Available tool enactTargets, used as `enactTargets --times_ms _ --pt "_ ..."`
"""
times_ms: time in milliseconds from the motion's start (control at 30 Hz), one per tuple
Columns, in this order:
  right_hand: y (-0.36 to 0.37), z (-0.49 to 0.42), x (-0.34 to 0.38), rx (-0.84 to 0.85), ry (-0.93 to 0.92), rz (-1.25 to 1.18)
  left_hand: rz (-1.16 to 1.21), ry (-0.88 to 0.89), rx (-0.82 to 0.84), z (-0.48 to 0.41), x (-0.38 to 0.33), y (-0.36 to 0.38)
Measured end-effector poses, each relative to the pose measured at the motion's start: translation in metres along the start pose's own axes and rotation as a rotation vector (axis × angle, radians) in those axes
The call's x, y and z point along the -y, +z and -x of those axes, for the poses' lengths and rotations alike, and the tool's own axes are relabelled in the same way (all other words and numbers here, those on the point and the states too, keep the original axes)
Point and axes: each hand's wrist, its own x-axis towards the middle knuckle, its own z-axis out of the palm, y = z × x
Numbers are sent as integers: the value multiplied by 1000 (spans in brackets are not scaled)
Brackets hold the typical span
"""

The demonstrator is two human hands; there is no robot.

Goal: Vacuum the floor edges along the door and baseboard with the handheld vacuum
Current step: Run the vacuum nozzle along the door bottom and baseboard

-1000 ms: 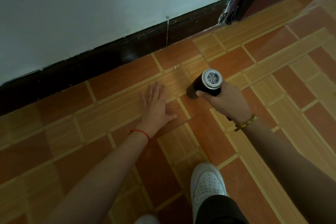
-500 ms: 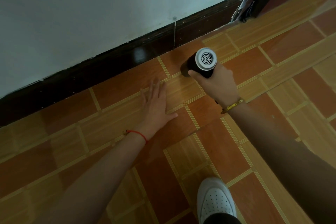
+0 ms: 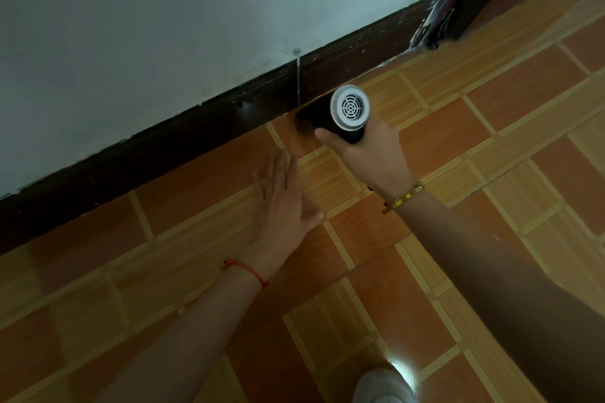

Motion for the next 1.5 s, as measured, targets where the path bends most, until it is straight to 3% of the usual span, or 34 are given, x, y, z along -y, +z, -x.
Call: enactTargets --times_ms 200,433,667,1100,1500 --pt "-12 -16 -14 -30 48 3 5 37 -18 -22 -7 -5" --pt "-45 -50 -36 -190 107 53 31 102 5 -49 -31 -8" --pt "-41 -55 -41 -119 57 34 -23 133 18 -73 -54 -5" --pt "-94 -100 -79 -295 162 123 -31 148 62 -92 -80 -2" --pt "-84 -60 -76 -72 34 248 8 117 6 -80 -84 13"
